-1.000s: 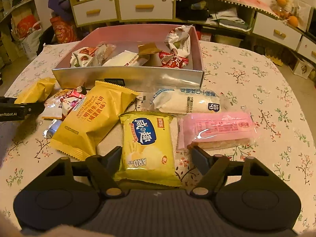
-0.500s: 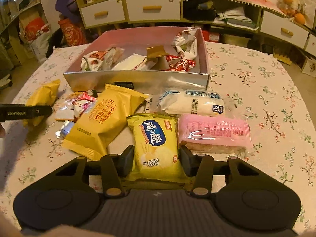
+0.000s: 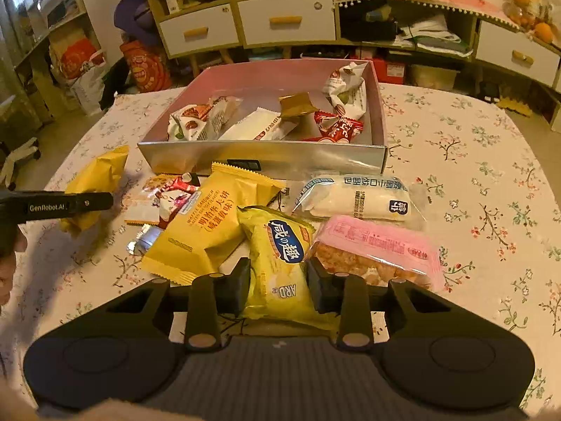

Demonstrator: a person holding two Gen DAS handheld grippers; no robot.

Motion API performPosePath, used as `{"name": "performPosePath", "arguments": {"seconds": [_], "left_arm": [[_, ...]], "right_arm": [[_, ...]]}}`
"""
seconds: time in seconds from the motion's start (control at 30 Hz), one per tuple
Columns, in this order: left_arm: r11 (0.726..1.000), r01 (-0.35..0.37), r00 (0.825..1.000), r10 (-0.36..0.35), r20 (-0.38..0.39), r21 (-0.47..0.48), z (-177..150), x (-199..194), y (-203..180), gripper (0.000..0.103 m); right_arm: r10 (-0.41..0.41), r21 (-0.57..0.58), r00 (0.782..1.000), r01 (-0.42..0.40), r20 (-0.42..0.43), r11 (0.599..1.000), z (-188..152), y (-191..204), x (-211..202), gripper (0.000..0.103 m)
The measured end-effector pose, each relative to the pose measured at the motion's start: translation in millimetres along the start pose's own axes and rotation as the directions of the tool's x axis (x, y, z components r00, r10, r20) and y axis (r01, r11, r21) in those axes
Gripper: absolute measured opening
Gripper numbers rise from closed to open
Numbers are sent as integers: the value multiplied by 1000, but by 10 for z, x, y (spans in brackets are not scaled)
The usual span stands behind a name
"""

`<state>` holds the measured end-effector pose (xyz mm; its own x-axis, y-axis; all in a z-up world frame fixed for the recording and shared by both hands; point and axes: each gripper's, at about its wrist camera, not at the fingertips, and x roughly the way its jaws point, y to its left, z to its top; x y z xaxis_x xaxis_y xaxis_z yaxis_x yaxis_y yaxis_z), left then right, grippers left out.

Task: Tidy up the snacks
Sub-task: 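Carry both yellow packets into the pink box and open both grippers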

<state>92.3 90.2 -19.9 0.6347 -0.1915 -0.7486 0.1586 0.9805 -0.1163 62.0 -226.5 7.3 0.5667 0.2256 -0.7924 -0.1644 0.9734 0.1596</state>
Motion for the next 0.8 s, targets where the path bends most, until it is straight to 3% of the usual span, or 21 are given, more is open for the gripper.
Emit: {"name": "performPosePath", "arguments": {"seconds": [0.1, 0.4, 0.67, 0.8], "left_arm": [[1000, 14, 1000, -14, 6, 9, 6, -47, -48, 37], [996, 55, 998, -55, -6, 66, -49, -148, -288, 37], [994, 77, 997, -76, -20, 83, -95, -198, -435, 37], [993, 84, 996, -83, -21, 87, -108, -233, -461, 37]], "right_arm": [[3, 4, 1000, -3, -8, 1000, 6, -4, 8, 31], [-2, 21, 998, 3, -70, 1000, -57, -42, 136, 48], [16, -9, 996, -17, -91, 1000, -27, -52, 51, 48], [64, -70, 996, -68, -59, 995, -7, -94, -131, 48]]}}
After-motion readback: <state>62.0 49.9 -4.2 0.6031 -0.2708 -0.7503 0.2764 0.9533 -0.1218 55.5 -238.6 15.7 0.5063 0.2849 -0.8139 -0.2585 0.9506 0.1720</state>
